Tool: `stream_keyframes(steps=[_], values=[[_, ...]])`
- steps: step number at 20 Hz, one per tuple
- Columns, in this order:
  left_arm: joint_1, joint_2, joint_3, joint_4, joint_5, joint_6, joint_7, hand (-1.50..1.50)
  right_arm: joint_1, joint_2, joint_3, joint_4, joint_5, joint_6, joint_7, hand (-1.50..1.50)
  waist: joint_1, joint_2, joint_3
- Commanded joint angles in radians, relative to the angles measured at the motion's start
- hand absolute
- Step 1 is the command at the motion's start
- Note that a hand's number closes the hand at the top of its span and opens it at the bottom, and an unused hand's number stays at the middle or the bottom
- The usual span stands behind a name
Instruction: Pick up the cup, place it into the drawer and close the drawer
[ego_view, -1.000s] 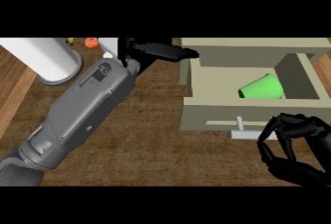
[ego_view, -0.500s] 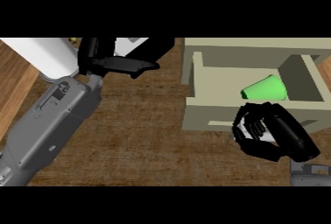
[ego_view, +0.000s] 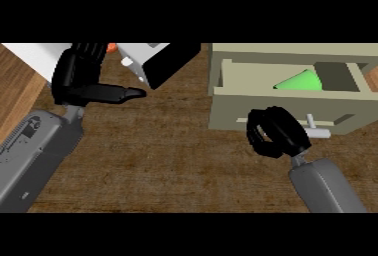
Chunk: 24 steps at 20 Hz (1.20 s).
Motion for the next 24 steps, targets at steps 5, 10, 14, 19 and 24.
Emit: stream_keyframes(steps=[5,10,14,19,24], values=[[0.141,0.05,0.067,-0.083,-0.018,-0.063,-0.019,-1.5,-0.261,0.088,-0.08,0.537,0.063,-0.193,-0.148,1.5,-0.007,0.006,0.001],[0.191,0.126,0.125,-0.134,0.023,-0.153,0.007,-1.5,-0.427,0.038,-0.175,0.76,0.017,-0.16,-0.225,1.5,0.016,0.013,0.001],[0.221,0.096,0.126,-0.126,0.011,-0.166,-0.024,-1.5,-0.552,0.026,-0.221,0.923,0.015,-0.154,-0.233,1.5,0.026,0.019,0.002],[0.233,0.085,0.118,-0.133,0.016,-0.199,-0.03,-1.5,-0.629,-0.058,-0.277,1.005,-0.019,-0.097,-0.254,1.5,0.05,0.033,0.003],[0.248,0.042,0.097,-0.117,0.004,-0.207,-0.055,-1.5,-0.655,-0.036,-0.303,1.037,-0.045,-0.105,-0.251,1.5,0.059,0.041,0.003]])
